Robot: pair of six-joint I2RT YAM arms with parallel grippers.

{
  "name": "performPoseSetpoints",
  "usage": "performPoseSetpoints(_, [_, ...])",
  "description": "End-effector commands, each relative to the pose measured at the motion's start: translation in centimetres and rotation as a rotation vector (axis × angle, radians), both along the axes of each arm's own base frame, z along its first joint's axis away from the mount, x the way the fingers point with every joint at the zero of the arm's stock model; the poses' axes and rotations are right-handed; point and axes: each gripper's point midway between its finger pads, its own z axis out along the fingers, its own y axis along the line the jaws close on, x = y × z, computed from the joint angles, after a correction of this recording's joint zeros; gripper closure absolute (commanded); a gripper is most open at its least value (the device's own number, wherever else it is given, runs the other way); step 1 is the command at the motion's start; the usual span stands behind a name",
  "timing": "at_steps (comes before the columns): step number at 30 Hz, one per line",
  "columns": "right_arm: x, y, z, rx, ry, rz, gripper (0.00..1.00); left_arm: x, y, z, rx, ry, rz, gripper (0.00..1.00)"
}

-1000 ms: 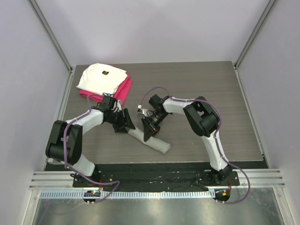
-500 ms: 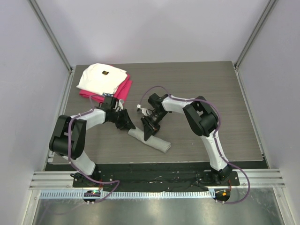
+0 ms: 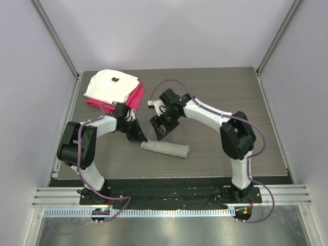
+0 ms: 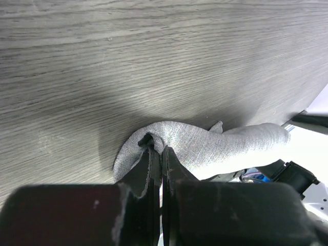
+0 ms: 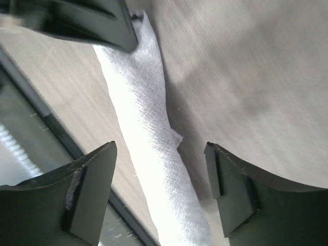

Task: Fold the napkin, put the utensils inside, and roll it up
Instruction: Roll the napkin with the utensil

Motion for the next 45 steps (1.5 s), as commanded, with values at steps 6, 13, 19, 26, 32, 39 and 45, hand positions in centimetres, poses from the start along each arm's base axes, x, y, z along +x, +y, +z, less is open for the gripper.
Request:
performPoseSetpoints(6, [0.3,2.0,1.0,-0.182,-0.544,0.165,0.16,-1.3,0.4,-0.7,0.047,0.121,-0.035,1.00])
performPoseSetpoints(13, [-0.4,2.4,-0.6,-0.164,-0.558,0.207,0.16,-0.9,0.3,-0.4,0.046,0.122,-0.041,1.00])
performPoseSetpoints(19, [-2.1,2.7,-1.5,-0.134,-0.477,0.255,0.16,-0.6,0.3,-0.2,0.050,0.122,-0.045,1.00])
performPoseSetpoints(26, [-3.8,2.4,-1.9,-0.110,-0.422,0.262,0.16,-0.5,0.4,-0.4,0.060,0.134,-0.051,1.00])
performPoseSetpoints(32, [-4.0,1.3,-3.5,-0.163,-0.406,0.260,0.18,-0.4,0.4,-0.3,0.062,0.143,-0.058,1.00])
performPoseSetpoints(39, [-3.8,-0.2,-5.8,-0.232,-0.380,0.223,0.34,0.2,0.2,0.5,0.053,0.114,-0.056,0.93])
performPoseSetpoints(45, [-3.2,-2.1,-6.8,-0.245,-0.334,0.118,0.59,1.5,0.5,2.6,0.078,0.052,-0.030,0.44])
